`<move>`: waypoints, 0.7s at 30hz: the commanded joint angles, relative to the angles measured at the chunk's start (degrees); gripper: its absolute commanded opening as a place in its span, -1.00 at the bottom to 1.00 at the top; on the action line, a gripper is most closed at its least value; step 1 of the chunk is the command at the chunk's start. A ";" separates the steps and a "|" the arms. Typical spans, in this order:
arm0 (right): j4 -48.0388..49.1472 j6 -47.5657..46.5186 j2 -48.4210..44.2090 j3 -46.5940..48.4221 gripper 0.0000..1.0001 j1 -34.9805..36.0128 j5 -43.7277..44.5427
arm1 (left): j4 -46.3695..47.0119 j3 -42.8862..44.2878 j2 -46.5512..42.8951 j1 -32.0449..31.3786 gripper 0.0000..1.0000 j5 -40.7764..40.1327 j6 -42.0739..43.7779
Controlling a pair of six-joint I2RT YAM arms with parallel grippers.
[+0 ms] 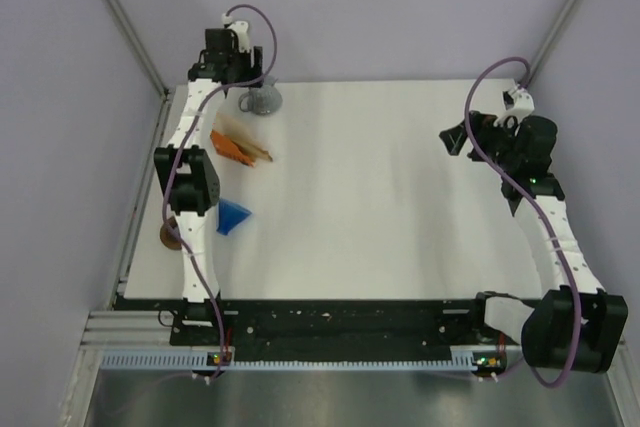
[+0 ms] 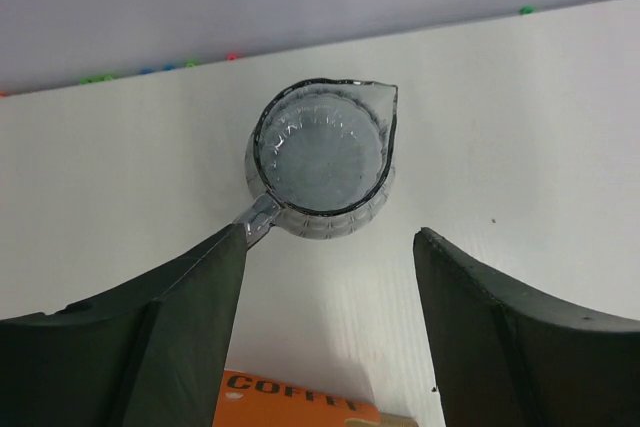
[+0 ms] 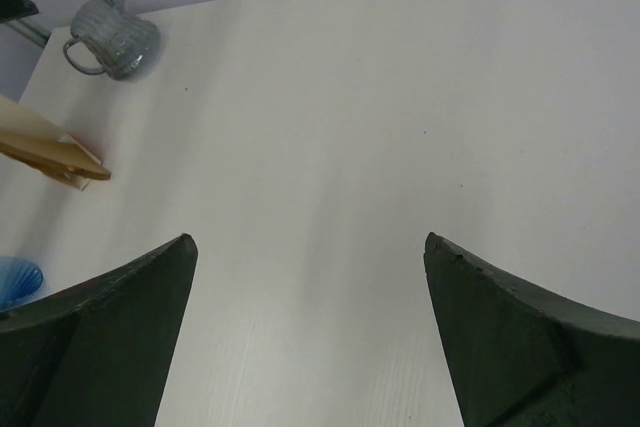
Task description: Place the coffee filter in the dripper
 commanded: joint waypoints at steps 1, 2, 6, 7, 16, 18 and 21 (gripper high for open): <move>-1.49 -2.60 0.83 4.25 0.90 1.04 -0.65 | 4.80 4.45 3.18 -2.33 0.45 -12.89 1.53; -1.84 -2.87 1.01 4.34 0.90 1.21 -0.74 | 6.22 5.06 4.23 -2.76 0.43 -14.23 1.70; -2.90 -4.45 0.92 3.99 0.90 1.83 -0.91 | 8.95 6.91 8.11 -4.35 0.35 -7.60 5.38; -3.42 -4.80 0.75 3.90 0.90 1.83 -0.82 | 8.52 6.83 8.37 -4.70 0.35 -3.04 6.88; -5.36 -6.74 0.66 3.46 0.90 2.00 0.14 | 8.87 6.56 11.45 -6.02 0.31 0.27 16.65; -5.36 -7.00 0.75 3.64 0.91 2.09 0.05 | 9.57 7.09 12.41 -6.02 0.22 -1.40 16.56; -5.54 -7.26 0.66 4.16 0.90 2.09 0.05 | 9.75 7.44 13.73 -6.02 0.23 -3.16 16.38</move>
